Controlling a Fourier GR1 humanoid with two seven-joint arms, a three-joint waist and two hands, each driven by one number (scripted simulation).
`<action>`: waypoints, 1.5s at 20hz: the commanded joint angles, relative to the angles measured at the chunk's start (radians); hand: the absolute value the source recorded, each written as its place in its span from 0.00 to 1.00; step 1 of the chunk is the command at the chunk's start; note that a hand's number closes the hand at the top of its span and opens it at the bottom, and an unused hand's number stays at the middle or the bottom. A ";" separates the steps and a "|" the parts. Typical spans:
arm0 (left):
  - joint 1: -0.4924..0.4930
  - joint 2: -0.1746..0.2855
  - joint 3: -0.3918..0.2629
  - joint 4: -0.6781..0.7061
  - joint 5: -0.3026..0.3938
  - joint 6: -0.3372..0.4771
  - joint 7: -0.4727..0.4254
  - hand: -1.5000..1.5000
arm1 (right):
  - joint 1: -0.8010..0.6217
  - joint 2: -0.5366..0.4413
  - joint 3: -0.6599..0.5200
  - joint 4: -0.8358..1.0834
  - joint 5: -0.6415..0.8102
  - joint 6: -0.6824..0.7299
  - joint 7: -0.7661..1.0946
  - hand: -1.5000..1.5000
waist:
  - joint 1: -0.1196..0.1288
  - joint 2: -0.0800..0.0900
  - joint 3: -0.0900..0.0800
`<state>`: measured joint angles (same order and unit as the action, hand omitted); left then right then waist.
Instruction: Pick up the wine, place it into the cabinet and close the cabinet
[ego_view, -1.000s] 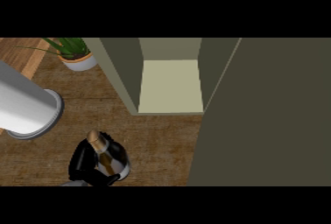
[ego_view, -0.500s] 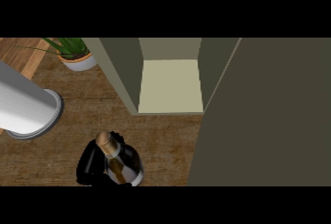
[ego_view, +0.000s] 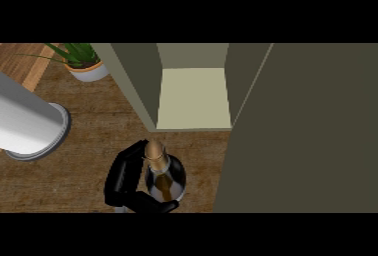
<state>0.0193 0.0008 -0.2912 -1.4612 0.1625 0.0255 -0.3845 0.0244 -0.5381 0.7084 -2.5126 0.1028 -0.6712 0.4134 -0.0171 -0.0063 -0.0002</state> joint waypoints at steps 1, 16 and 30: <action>-0.071 -0.001 -0.059 0.003 -0.006 0.144 -0.010 1.00 | 0.042 -0.022 -0.030 -0.176 -0.004 0.016 0.061 0.00 | 0.003 0.004 0.000; -0.346 -0.001 0.047 0.224 -0.049 0.197 0.069 1.00 | 0.171 -0.075 -0.020 -0.207 -0.013 0.023 -0.074 0.00 | -0.011 0.003 0.001; -0.629 -0.001 0.089 0.584 0.075 0.221 -0.005 1.00 | 0.169 -0.088 -0.029 -0.214 -0.058 0.045 -0.083 0.00 | -0.019 0.007 0.000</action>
<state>-0.5445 0.0004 -0.2412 -0.9658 0.2102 0.2616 -0.3638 0.1100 -0.5813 0.6866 -2.5115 0.0656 -0.6426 0.2831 -0.0354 0.0003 -0.0009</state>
